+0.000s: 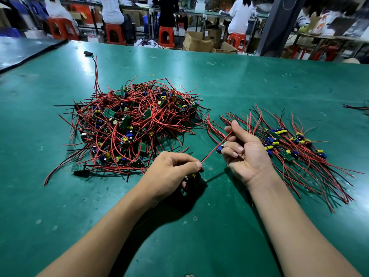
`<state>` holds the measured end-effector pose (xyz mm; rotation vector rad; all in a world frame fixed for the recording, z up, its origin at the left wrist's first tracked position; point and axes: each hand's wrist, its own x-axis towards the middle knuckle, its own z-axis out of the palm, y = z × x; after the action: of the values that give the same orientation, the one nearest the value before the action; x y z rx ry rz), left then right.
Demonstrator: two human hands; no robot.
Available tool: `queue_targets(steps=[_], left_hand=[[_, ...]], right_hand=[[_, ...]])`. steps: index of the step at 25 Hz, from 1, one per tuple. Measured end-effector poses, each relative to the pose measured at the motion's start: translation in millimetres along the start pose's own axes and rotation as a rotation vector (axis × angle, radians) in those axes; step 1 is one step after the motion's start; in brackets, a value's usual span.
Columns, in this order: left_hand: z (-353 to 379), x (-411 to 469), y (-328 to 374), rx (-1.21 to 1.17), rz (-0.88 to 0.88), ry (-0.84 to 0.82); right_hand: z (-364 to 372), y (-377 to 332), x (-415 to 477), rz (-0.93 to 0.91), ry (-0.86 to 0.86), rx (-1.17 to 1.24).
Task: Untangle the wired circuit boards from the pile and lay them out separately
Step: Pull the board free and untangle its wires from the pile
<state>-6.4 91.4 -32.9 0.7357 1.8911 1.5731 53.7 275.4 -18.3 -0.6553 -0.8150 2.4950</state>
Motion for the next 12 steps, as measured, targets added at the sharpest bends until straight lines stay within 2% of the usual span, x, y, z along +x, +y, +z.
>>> queue_targets(steps=[4, 9, 12], left_hand=[[1, -2, -1, -0.016, -0.012, 0.048], [-2, 2, 10, -0.474, -0.158, 0.006], [-5, 3, 14, -0.601, -0.191, -0.044]], right_hand=[[2, 5, -2, -0.024, 0.031, -0.056], [4, 6, -2, -0.12, 0.128, -0.183], [3, 7, -1, -0.129, 0.142, -0.225]])
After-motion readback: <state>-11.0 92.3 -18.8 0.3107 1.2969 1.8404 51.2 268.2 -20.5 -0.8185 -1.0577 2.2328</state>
